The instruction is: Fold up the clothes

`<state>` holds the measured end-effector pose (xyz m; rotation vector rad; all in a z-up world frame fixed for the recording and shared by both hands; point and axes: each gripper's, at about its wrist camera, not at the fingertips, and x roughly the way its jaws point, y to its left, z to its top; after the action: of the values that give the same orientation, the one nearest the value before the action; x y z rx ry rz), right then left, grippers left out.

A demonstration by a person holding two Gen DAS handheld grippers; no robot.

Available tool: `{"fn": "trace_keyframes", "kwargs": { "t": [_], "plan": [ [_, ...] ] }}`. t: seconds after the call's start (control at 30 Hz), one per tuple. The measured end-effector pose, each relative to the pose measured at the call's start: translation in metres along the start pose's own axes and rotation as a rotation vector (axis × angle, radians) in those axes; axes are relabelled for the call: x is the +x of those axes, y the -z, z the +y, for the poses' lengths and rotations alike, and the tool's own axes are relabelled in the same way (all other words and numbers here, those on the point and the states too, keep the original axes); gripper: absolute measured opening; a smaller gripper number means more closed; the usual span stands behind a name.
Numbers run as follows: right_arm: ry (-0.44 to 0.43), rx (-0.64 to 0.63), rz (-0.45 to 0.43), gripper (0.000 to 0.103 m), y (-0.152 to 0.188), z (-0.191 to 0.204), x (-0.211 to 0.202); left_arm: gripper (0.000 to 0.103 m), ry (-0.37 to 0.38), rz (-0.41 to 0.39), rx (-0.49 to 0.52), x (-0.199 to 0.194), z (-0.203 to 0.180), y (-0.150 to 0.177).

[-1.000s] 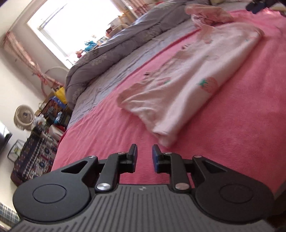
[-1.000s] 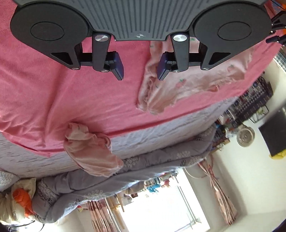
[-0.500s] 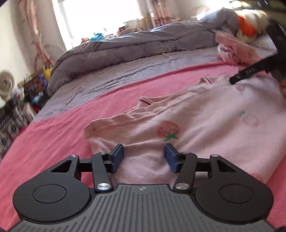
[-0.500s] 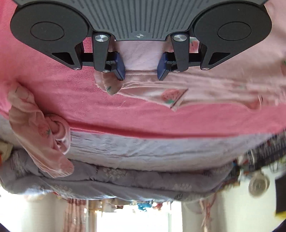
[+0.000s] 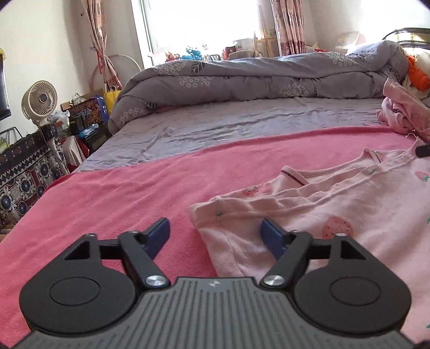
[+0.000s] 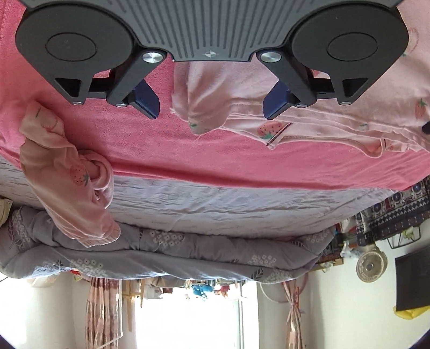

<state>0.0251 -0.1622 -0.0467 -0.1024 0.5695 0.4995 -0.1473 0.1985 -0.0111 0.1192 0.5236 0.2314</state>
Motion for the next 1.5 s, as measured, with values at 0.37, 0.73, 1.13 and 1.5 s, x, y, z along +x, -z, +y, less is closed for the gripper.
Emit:
{"fn": "trace_keyframes", "kwargs": {
  "t": [0.37,0.73,1.13,1.5],
  "plan": [
    [0.024,-0.055,-0.100,0.011,-0.019,0.010,-0.028,0.007,-0.025,-0.059,-0.009,-0.009,-0.005,-0.022],
    [0.120,0.010,0.097,0.019,-0.016,-0.017,0.056,0.042,-0.086,0.101,-0.007,0.050,0.003,-0.023],
    [0.131,-0.301,-0.014,0.053,-0.018,0.054,-0.047,0.059,-0.193,0.004,-0.001,-0.041,0.013,-0.031],
    [-0.019,-0.569,0.085,0.067,0.015,0.162,-0.067,0.068,0.074,0.169,0.149,-0.036,-0.085,0.008]
  ]
}}
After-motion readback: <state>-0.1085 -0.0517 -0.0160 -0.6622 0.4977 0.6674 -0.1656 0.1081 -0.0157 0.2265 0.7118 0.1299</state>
